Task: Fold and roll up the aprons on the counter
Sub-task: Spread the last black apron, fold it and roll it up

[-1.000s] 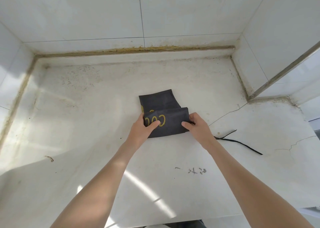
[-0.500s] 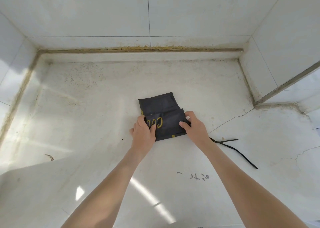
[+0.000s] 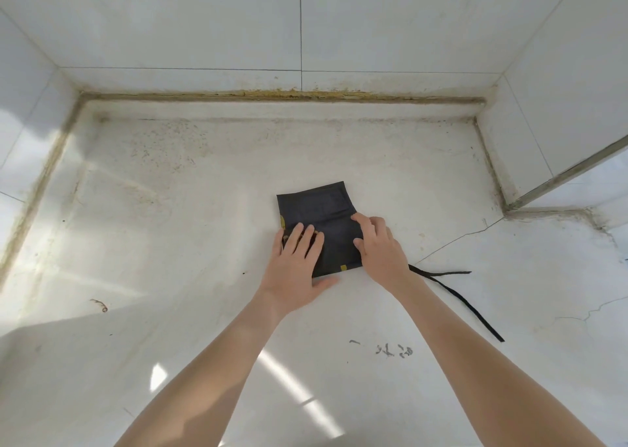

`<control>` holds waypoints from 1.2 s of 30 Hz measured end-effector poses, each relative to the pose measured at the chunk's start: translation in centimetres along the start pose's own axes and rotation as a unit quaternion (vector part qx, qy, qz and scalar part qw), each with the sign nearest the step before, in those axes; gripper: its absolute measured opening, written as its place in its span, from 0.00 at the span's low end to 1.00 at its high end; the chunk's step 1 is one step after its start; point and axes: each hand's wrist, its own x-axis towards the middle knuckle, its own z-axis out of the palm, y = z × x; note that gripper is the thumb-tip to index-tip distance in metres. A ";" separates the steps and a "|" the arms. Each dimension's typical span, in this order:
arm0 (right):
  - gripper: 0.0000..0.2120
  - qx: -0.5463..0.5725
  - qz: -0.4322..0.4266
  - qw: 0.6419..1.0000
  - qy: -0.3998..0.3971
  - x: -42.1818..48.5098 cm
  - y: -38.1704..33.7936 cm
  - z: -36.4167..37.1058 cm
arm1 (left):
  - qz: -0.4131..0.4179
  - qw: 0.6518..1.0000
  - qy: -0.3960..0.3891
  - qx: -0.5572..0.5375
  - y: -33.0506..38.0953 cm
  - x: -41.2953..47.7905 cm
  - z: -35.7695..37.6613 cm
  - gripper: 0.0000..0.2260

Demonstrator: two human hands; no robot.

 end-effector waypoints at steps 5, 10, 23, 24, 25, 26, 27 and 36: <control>0.26 0.078 0.017 0.993 -0.092 0.1 1.1 -0.7 | 0.015 0.999 -0.033 0.038 -0.1 0.1 -1.4 0.29; 0.24 0.244 0.028 0.955 -0.164 -0.5 0.9 -3.4 | 0.010 0.997 0.036 -0.060 -0.4 0.9 -4.0 0.17; 0.16 0.237 0.188 0.939 -0.166 0.7 -1.3 -3.4 | -0.111 0.944 -0.214 -0.226 -2.2 1.9 -6.4 0.25; 0.17 0.214 0.188 0.946 -0.156 0.8 -1.5 -3.0 | -0.107 0.950 -0.210 -0.206 -1.9 2.0 -6.2 0.26; 0.18 0.191 0.183 0.953 -0.150 0.8 -1.7 -2.7 | -0.103 0.953 -0.211 -0.190 -1.6 2.0 -6.2 0.27; 0.19 0.170 0.171 0.960 -0.145 0.9 -1.8 -2.2 | -0.100 0.954 -0.217 -0.178 -1.4 2.1 -6.2 0.28; 0.19 0.150 0.155 0.967 -0.137 0.8 -2.0 -1.8 | -0.098 0.955 -0.222 -0.171 -1.2 2.2 -6.3 0.28; 0.25 -0.016 0.073 0.992 -0.104 1.0 -2.5 -0.1 | -0.129 0.943 -0.250 -0.177 0.3 2.6 -6.1 0.34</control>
